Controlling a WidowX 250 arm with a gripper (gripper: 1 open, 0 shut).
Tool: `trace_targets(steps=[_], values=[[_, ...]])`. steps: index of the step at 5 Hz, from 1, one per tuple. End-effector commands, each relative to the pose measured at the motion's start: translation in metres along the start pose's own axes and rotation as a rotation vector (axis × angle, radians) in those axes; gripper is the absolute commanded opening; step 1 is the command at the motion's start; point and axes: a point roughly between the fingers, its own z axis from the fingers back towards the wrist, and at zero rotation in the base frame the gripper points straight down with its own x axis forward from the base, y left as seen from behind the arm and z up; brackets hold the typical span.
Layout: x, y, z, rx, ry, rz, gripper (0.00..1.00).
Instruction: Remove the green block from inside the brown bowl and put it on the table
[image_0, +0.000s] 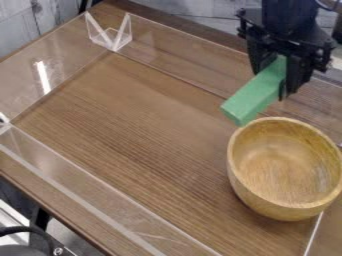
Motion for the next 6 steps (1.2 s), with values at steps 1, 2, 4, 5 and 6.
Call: trace_targets(steps=[1,2,4,5,6], values=[[0.005,-0.004,0.018,0.03,-0.117,-0.017,0.0],[0.004,-0.006,0.018,0.052,-0.155,-0.021,0.0],[0.0,-0.007,0.009,0.072,-0.201,-0.032,0.0],[-0.003,-0.009,0.008,0.078,-0.221,-0.037,0.0],[-0.007,-0.011,0.007,0.081,-0.237,-0.042,0.0]])
